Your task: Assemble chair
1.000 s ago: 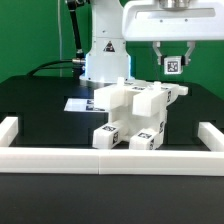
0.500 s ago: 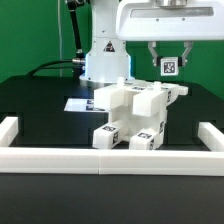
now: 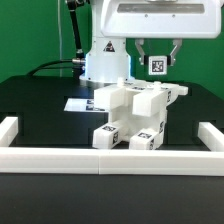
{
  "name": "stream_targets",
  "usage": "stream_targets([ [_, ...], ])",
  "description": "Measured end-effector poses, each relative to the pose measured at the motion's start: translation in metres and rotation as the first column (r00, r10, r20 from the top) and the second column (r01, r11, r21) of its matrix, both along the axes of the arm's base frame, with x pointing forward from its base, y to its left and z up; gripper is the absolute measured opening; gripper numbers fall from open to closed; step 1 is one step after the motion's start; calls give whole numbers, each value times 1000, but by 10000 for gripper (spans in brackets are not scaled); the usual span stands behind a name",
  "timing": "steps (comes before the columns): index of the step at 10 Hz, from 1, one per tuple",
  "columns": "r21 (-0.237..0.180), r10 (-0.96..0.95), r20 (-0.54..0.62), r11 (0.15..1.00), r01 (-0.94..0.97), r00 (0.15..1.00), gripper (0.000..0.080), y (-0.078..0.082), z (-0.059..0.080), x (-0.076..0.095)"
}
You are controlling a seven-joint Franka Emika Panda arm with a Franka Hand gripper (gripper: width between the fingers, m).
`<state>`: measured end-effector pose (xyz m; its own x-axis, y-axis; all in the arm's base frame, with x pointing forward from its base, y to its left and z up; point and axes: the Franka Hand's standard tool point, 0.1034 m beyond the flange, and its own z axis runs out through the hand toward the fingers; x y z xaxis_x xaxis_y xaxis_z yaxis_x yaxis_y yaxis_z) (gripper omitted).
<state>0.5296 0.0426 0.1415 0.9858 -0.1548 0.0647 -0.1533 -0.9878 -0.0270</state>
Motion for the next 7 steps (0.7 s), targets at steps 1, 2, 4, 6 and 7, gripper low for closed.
stream_targets([
  [1, 0, -1, 0, 1000, 1, 1000, 289, 1, 0, 0],
  [2, 0, -1, 0, 1000, 1, 1000, 289, 0, 0, 0],
  [4, 0, -1, 0, 1000, 1, 1000, 289, 0, 0, 0],
  [6, -9, 4, 5, 1000, -4, 1000, 289, 1, -1, 7],
  [7, -14, 6, 6, 1000, -5, 1000, 289, 1, -3, 10],
])
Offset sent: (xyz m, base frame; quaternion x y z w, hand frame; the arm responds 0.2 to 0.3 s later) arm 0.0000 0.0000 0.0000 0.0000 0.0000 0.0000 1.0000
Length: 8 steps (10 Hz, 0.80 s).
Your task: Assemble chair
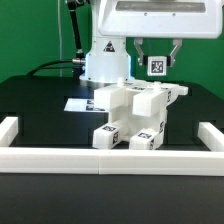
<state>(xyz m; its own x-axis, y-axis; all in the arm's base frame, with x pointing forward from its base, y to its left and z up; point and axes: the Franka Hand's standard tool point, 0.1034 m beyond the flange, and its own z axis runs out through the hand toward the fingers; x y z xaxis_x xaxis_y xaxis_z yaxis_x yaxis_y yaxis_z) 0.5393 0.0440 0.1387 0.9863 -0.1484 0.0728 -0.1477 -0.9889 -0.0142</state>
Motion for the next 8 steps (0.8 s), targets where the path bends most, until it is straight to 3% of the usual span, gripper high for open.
stream_targets([
  [8, -11, 8, -19, 1000, -8, 1000, 289, 1, -11, -3],
])
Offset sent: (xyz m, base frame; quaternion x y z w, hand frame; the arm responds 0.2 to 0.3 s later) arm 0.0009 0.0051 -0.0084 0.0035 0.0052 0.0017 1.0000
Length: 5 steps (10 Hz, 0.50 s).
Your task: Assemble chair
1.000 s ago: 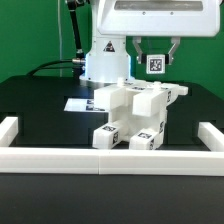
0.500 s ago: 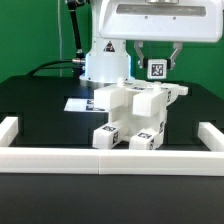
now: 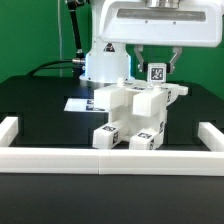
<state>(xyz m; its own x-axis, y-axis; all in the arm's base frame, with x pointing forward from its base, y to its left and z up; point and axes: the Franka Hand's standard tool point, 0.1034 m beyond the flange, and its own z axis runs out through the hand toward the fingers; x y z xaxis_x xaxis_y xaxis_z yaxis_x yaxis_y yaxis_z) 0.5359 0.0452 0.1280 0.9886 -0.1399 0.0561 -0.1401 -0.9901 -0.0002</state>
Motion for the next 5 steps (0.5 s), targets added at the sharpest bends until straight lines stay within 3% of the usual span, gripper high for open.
stream_targets([
  [5, -2, -1, 0, 1000, 1, 1000, 289, -1, -1, 0],
])
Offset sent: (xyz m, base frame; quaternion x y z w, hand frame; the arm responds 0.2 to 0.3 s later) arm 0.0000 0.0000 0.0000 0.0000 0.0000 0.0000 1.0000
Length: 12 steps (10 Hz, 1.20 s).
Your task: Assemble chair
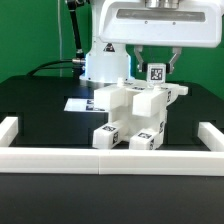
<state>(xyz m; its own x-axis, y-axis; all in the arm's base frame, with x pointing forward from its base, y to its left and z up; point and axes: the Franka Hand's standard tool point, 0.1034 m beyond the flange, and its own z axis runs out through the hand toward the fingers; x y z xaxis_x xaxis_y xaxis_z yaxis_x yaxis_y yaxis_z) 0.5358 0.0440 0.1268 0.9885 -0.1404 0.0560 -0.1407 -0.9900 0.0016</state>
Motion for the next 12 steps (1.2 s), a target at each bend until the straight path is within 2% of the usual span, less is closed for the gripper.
stream_targets([
  [3, -4, 0, 5, 1000, 0, 1000, 289, 0, 0, 5],
  [9, -12, 4, 6, 1000, -4, 1000, 289, 2, -7, 2],
  [12, -14, 13, 4, 1000, -13, 1000, 289, -3, -8, 2],
])
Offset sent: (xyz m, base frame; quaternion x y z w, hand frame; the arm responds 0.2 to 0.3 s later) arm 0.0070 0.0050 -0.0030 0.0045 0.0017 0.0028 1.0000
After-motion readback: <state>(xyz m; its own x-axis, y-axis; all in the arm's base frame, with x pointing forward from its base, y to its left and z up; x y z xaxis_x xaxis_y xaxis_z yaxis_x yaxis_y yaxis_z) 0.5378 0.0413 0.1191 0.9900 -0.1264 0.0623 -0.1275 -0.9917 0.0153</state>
